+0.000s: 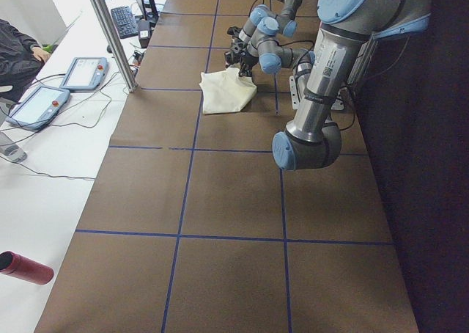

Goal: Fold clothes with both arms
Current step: 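Grasp the near edge with both grippers and lift it away from the robot, then fold the near edge over onto the shirt's far half with both grippers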

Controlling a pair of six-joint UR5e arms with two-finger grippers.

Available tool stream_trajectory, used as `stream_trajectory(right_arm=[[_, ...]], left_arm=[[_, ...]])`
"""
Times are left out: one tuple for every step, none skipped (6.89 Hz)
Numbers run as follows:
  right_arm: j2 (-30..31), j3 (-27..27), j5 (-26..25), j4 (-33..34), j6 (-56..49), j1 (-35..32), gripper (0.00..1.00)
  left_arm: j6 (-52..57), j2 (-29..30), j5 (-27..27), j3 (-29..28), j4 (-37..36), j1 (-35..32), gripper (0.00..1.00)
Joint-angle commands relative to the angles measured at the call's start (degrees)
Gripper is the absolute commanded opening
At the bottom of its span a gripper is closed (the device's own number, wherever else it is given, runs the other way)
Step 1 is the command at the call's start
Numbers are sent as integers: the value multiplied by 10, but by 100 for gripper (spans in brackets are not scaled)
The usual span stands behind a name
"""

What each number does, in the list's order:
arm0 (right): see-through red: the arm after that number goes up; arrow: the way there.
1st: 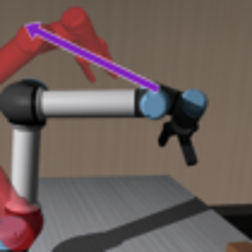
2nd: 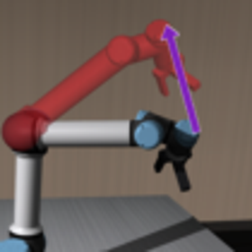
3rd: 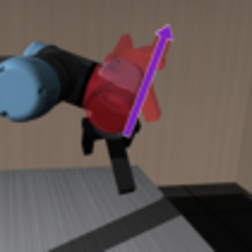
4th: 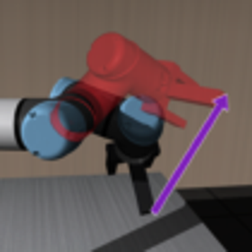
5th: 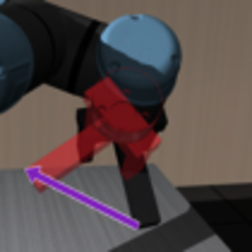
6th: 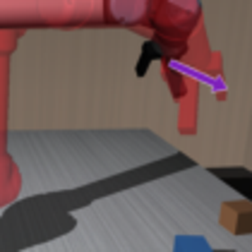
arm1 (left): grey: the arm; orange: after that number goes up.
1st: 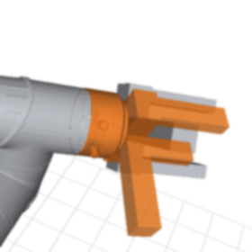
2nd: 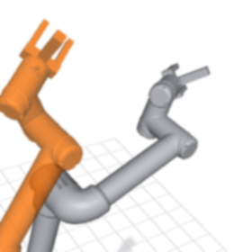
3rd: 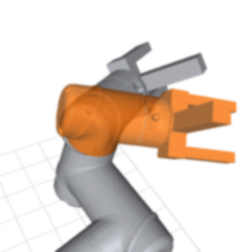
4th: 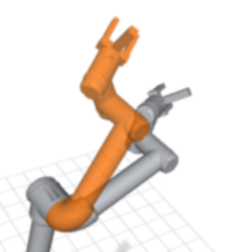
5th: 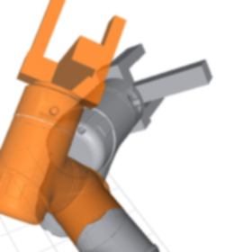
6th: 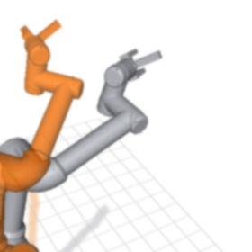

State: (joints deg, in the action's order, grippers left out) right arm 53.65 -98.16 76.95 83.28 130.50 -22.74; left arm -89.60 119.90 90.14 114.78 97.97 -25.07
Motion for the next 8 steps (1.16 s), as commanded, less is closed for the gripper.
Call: stream_trajectory(right_arm=[[-20,67,11,-42,-18,-19,0],[-21,88,11,-64,-29,-24,0],[-21,93,12,-69,-35,-30,0],[-21,97,11,-69,-38,-32,0],[-34,113,11,-70,-38,-33,0],[-47,130,11,-70,-38,-34,0],[-56,141,11,-70,-38,-34,0],[-57,145,11,-73,-40,-34,0]], left_arm=[[33,31,0,-79,13,-37,0],[46,44,0,-121,28,-48,0],[51,46,0,-153,49,-54,0],[60,47,0,-175,65,-55,0],[64,51,0,-188,71,-55,0],[68,51,0,-192,71,-55,0],[68,51,0,-195,71,-55,0],[69,51,0,-196,71,-55,0]])
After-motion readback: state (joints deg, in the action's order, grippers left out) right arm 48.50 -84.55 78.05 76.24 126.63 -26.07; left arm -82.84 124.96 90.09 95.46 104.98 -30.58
